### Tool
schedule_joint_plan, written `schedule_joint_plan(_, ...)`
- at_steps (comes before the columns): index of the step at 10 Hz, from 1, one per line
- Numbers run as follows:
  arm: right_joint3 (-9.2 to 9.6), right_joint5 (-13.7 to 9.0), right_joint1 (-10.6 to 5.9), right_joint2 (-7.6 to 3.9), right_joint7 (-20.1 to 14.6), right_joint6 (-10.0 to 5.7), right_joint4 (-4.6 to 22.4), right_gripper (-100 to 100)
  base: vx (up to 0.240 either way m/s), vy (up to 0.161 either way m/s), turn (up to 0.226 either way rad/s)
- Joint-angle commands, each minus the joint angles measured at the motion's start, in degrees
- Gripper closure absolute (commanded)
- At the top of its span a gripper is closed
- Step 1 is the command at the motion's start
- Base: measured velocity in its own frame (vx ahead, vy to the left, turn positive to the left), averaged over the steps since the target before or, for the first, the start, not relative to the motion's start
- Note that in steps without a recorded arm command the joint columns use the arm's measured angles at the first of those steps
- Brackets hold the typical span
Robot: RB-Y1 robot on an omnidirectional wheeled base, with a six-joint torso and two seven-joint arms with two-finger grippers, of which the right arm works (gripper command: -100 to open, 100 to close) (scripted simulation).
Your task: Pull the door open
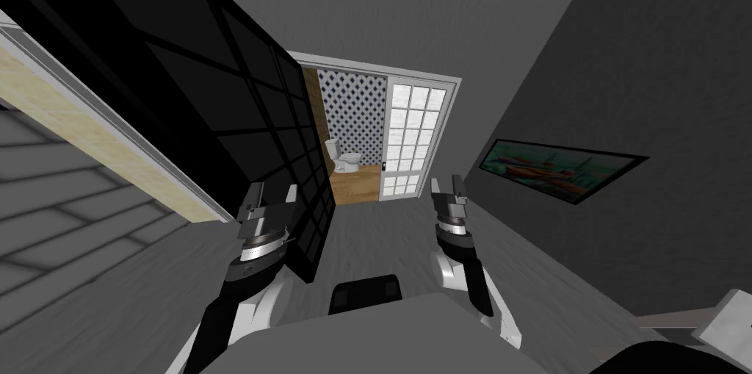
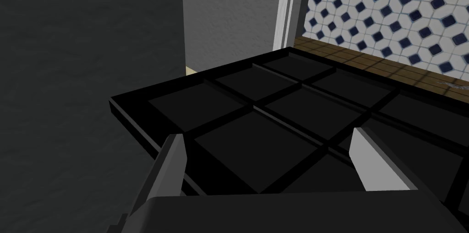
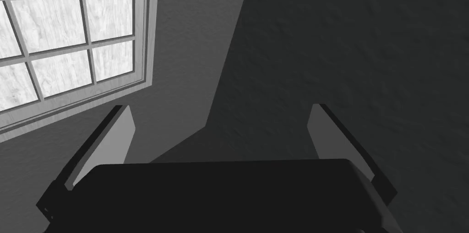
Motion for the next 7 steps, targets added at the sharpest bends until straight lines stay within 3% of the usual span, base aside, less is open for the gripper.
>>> schedule_joint_plan(1, -0.18, 0.5, -0.59, -0.4, 1.43, -0.37, 1.9, -100, 0.092, -0.012, -0.007)
schedule_joint_plan(7, -0.81, 2.24, -2.61, -1.55, 6.36, -1.65, 8.44, -100, 0.15, 0.005, -0.003)
